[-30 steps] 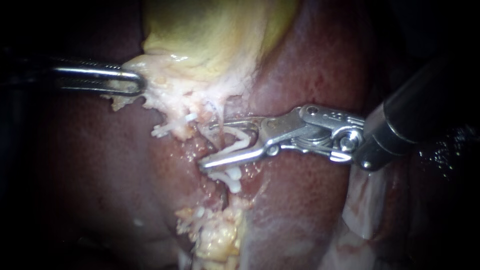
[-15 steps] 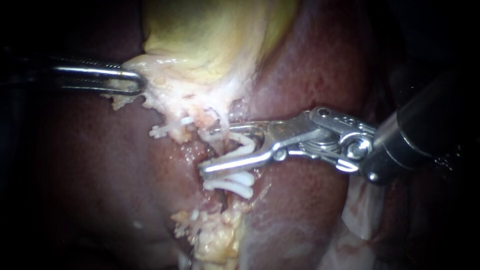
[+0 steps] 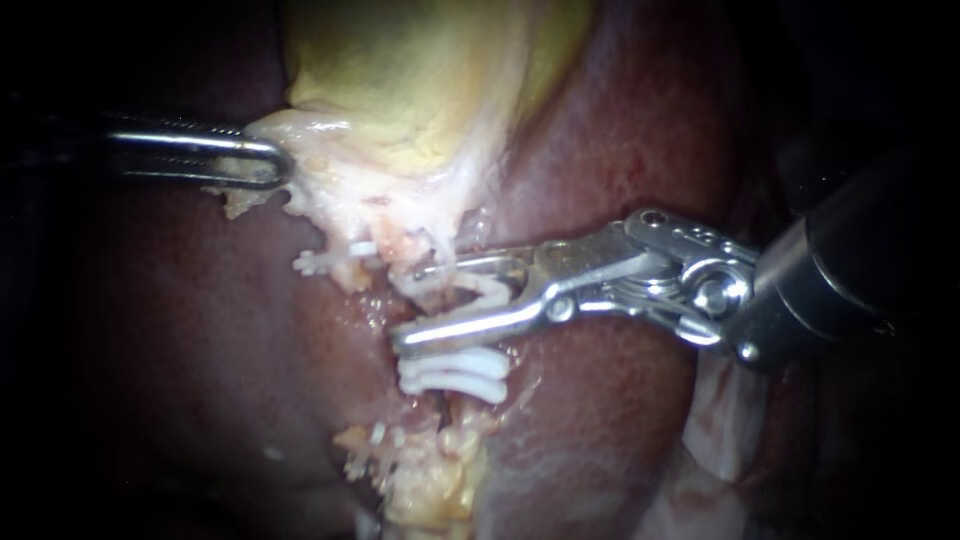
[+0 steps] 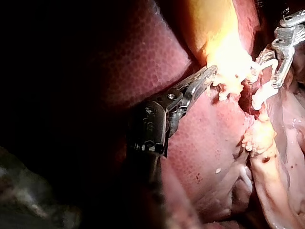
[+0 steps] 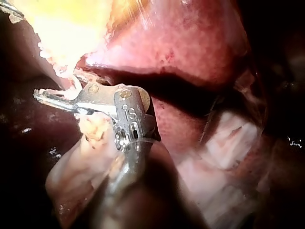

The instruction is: Clipping third clip right tube

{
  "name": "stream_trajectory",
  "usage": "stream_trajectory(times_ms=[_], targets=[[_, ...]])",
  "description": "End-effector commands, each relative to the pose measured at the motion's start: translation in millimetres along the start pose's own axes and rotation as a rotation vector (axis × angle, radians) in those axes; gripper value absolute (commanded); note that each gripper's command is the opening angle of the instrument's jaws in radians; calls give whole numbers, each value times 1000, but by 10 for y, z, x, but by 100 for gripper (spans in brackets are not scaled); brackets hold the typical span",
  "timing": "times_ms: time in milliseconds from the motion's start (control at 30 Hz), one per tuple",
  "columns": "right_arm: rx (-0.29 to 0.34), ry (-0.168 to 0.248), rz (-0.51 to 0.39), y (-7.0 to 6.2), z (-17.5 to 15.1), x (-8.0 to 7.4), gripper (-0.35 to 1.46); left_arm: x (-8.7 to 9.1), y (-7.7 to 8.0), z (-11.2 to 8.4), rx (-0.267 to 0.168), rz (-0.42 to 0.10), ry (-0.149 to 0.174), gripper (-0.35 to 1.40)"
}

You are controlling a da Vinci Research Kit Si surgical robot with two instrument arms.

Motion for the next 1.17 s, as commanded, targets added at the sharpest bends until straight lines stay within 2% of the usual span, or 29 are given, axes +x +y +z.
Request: stream_trajectory(times_ms=[33,333,400,1167], targets=[[0,0,-3,-1,1,1,18,0,0,0,0,0,0,-35],[0,1,51,-1,0,1,-13,0,-1,1,0,0,0,-35],[0,1,68,-1,-1,0,-35,-1,-1,1,0,0,0,-35],[-14,1,67,1,-3,-2,-35,-1,-1,1,0,0,0,-35]])
